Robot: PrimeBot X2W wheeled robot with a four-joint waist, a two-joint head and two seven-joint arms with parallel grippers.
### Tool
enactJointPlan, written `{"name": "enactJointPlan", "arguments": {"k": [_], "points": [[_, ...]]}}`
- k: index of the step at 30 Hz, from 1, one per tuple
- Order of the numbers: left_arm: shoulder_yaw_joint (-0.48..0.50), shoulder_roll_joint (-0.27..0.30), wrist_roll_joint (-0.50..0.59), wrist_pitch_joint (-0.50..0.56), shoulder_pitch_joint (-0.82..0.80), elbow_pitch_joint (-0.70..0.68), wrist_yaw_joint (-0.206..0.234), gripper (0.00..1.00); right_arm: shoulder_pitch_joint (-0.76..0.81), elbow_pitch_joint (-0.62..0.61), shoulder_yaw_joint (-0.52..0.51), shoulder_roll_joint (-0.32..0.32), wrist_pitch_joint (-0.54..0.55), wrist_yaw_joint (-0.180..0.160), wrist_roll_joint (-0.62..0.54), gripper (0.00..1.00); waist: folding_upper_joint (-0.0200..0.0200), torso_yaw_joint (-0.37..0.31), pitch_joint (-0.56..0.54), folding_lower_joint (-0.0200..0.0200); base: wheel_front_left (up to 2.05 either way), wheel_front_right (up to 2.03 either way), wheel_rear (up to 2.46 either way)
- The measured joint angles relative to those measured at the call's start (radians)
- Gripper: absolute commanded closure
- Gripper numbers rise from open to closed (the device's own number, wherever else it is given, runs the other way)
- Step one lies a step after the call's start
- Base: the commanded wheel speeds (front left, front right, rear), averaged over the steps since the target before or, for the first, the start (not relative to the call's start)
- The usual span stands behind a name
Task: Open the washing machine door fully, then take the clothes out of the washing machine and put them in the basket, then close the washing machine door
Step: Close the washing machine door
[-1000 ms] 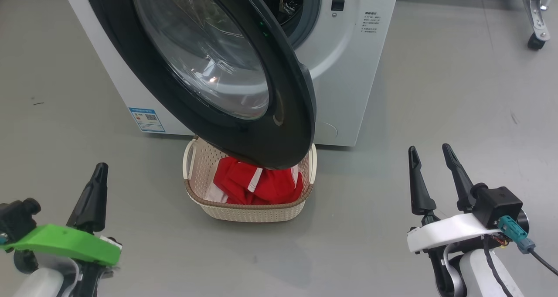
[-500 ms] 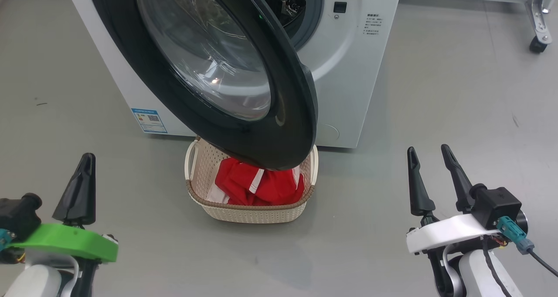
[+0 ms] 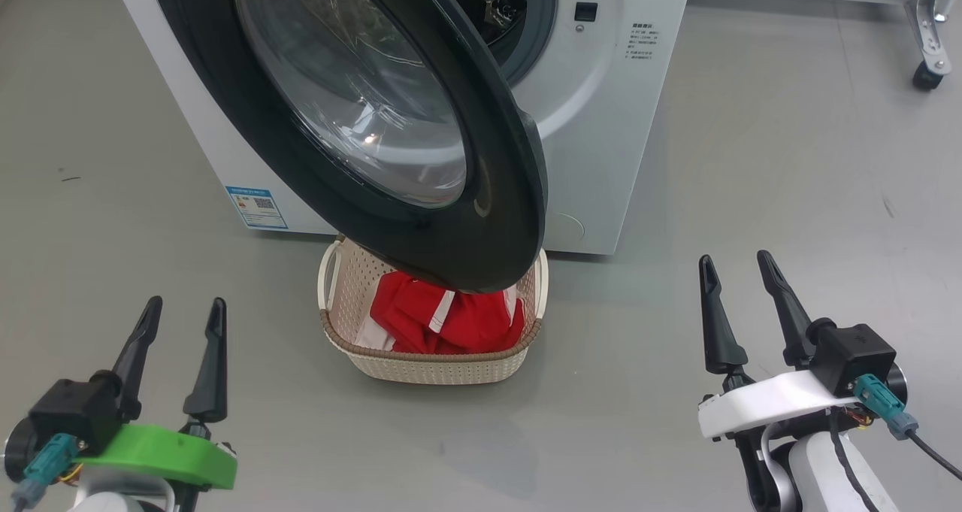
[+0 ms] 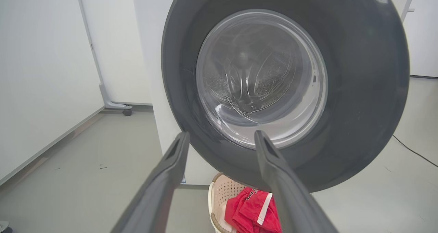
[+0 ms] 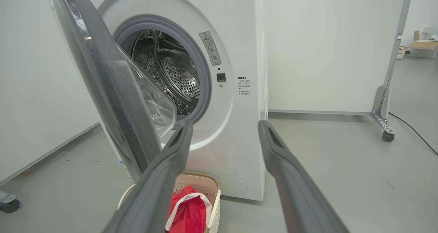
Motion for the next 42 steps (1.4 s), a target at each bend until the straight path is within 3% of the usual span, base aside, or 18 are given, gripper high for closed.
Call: {"name": "enactJointPlan", "arguments": {"k": [14, 39, 41, 42], "points": [[0.047, -0.077, 0.06, 0.0, 0.02, -0.016, -0.012, 0.0, 0.0, -0.001, 0.002, 0.0, 0.0, 0.0, 0.002, 0.0, 0.0, 0.001, 0.011, 0.0, 0.0, 0.0, 0.0], [0.099, -0.143, 0.137, 0.0, 0.041, -0.003, -0.073, 0.0, 0.0, -0.002, 0.003, 0.0, 0.0, 0.0, -0.004, 0.01, 0.0, 0.003, 0.019, 0.0, 0.0, 0.0, 0.0], [0.103, -0.146, 0.147, 0.0, 0.041, -0.003, -0.078, 0.0, -0.001, -0.011, 0.011, -0.001, 0.0, 0.001, -0.015, 1.0, 0.0, 0.004, 0.021, 0.0, 0.0, 0.0, 0.0], [0.105, -0.15, 0.151, 0.0, 0.041, -0.003, -0.082, 0.0, -0.005, -0.023, 0.024, -0.007, 0.0, 0.006, -0.031, 1.0, 0.0, 0.006, 0.027, 0.0, 0.0, 0.0, 0.0]]}}
